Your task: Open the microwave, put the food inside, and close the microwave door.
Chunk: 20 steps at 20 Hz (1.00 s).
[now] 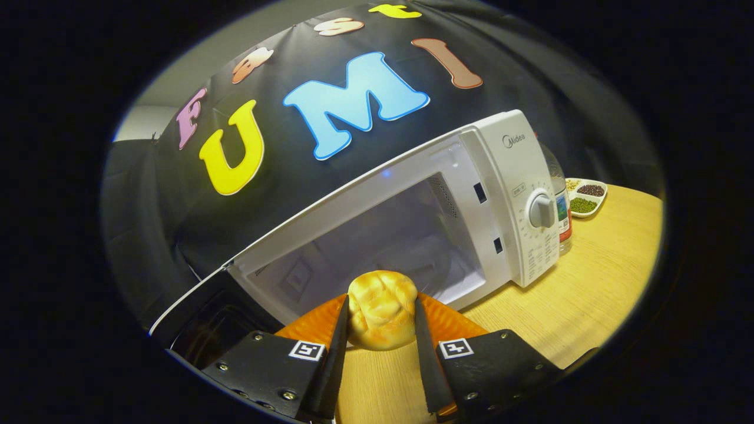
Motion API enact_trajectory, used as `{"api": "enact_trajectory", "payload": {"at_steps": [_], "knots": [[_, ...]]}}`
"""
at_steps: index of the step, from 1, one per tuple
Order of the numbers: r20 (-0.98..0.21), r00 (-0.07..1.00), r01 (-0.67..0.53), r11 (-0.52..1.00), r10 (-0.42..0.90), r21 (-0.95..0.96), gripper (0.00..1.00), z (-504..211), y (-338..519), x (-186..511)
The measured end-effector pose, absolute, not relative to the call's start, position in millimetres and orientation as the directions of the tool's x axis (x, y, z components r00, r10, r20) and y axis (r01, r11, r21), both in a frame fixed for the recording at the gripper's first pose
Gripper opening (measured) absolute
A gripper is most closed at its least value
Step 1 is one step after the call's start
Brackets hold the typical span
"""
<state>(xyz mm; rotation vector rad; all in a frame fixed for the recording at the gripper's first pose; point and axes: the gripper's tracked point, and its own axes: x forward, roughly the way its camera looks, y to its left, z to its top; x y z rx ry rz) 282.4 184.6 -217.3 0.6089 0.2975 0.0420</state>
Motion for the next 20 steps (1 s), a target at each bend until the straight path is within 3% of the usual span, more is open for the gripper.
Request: {"api": "enact_trajectory", "payload": {"at_steps": [11,13,18,20], "knots": [[-0.289,0.954,0.118,0.78,0.084,0.614,0.62,-251.9,208.5,356.0],[-0.31,0.948,0.146,0.776,0.067,0.614,0.66,-259.3,204.9,364.1],[-0.338,0.939,0.163,0.782,0.064,0.602,0.87,-266.7,201.8,364.2],[-0.322,0.945,0.15,0.793,0.061,0.591,0.87,-261.2,200.4,363.5]]}}
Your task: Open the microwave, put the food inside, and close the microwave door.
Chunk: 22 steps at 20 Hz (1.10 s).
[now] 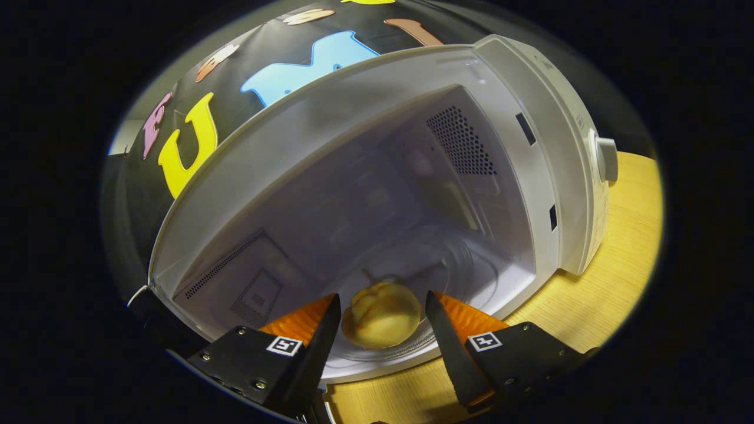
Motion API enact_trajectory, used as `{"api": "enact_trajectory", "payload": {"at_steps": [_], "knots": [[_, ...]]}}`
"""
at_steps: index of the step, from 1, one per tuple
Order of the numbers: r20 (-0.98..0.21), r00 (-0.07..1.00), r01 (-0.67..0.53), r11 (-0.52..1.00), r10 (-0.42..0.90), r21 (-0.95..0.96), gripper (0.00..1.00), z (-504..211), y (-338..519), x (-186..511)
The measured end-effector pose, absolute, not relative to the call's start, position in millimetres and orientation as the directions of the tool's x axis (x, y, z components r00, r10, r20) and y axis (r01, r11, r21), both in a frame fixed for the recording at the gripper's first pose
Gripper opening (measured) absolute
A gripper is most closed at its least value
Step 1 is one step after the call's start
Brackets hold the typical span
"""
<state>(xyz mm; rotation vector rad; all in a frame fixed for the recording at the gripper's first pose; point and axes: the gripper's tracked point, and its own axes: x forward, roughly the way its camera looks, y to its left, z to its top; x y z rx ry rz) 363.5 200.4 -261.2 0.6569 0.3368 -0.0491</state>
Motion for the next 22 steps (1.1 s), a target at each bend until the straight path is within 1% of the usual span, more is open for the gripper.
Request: {"api": "enact_trajectory", "payload": {"at_steps": [3,6,9,13,17,22], "knots": [[-0.313,0.946,0.112,0.821,0.085,0.56,0.87,-256.7,206.1,352.1],[-0.298,0.948,0.062,0.852,0.114,0.52,0.87,-243.8,206.6,325.0],[-0.272,0.951,0.006,0.872,0.147,0.49,0.87,-217.4,204.4,284.0],[-0.222,0.952,-0.101,0.898,0.212,0.428,0.87,-167.9,196.1,220.9],[-0.175,0.953,-0.164,0.907,0.247,0.387,0.87,-123.6,174.8,159.6],[-0.146,0.928,-0.286,0.907,0.343,0.31,0.87,-92.9,173.4,93.8]]}}
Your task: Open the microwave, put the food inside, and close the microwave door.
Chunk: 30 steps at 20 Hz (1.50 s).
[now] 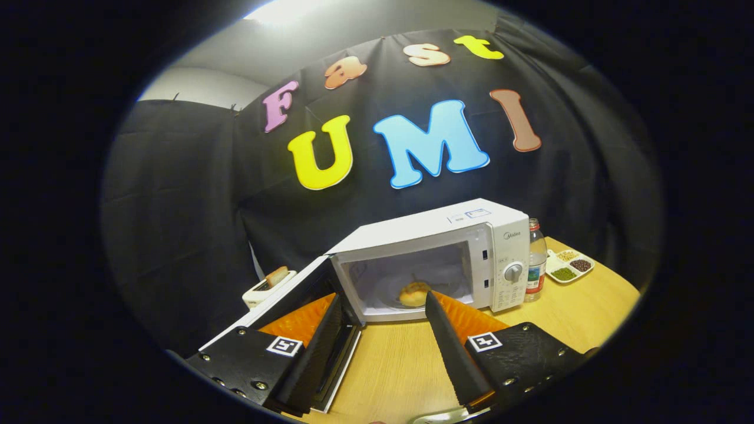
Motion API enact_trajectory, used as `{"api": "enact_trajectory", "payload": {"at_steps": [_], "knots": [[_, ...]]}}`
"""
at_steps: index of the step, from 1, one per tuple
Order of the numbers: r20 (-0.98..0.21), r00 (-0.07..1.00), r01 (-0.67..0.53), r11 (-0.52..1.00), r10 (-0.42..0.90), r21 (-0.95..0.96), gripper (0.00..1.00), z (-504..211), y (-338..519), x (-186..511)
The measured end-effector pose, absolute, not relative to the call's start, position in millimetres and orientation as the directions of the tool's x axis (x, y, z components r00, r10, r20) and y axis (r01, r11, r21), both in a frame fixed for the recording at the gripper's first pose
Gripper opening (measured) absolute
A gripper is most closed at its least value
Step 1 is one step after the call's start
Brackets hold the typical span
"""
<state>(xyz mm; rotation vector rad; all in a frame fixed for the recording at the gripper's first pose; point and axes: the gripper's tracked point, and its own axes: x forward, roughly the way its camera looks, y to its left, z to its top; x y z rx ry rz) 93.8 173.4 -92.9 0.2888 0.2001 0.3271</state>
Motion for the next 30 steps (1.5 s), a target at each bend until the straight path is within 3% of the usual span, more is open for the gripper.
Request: {"api": "enact_trajectory", "payload": {"at_steps": [14,23,25,26,27,28,30], "knots": [[-0.063,0.641,-0.733,0.634,0.765,0.246,0.87,-60.4,323.1,-46.9],[-0.176,0.501,-0.812,0.53,0.848,0.242,0.83,-107.8,396.2,-73.8],[-0.218,0.512,-0.801,0.553,0.831,0.23,0.42,-122.2,400.2,-64.1],[-0.23,0.522,-0.794,0.566,0.821,0.222,0.3,-128.7,401.2,-57.5],[-0.244,0.562,-0.767,0.608,0.79,0.204,0.26,-134.8,397.4,-44.9],[-0.26,0.564,-0.761,0.615,0.784,0.207,0.06,-140.3,398.3,-38.7],[-0.28,0.564,-0.744,0.625,0.777,0.237,0.06,-150.9,390.5,-30.2]]}}
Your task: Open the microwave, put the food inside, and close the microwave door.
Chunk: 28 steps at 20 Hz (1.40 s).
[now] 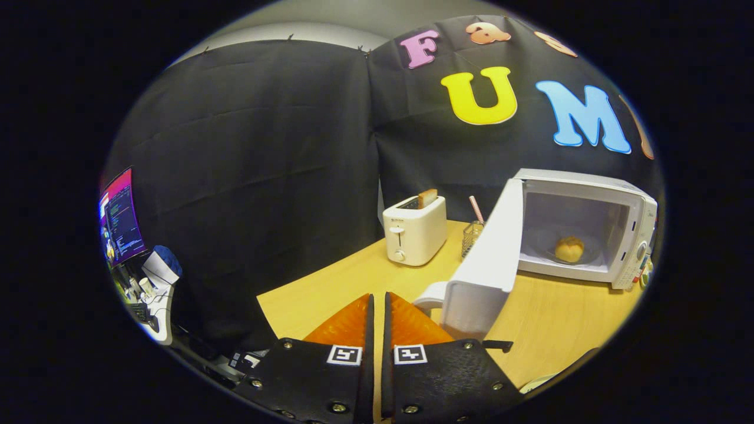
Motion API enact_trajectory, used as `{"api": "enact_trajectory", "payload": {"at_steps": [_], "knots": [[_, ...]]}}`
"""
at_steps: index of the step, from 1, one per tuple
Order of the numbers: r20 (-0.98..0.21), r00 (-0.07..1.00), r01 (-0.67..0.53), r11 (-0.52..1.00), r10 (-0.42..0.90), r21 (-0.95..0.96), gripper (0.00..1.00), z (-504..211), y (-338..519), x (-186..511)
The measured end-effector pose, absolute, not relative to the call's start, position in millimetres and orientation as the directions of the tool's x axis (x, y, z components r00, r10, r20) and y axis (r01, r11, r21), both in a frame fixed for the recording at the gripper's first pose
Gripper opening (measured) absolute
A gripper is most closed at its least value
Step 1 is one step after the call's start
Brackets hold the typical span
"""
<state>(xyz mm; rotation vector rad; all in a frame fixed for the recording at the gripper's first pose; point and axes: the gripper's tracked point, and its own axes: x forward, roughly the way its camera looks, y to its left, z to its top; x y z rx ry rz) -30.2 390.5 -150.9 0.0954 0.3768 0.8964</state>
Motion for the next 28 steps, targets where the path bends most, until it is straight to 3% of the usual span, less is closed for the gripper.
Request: {"api": "enact_trajectory", "payload": {"at_steps": [2,8,28], "knots": [[-0.278,0.574,-0.735,0.634,0.77,0.24,0.01,-152.4,382.9,-30.2],[-0.318,0.622,-0.687,0.693,0.716,0.217,0.01,-166.1,329.4,-24.6],[-0.39,0.84,-0.326,0.925,0.377,0.193,0.01,-186.8,147.3,103.4]]}}
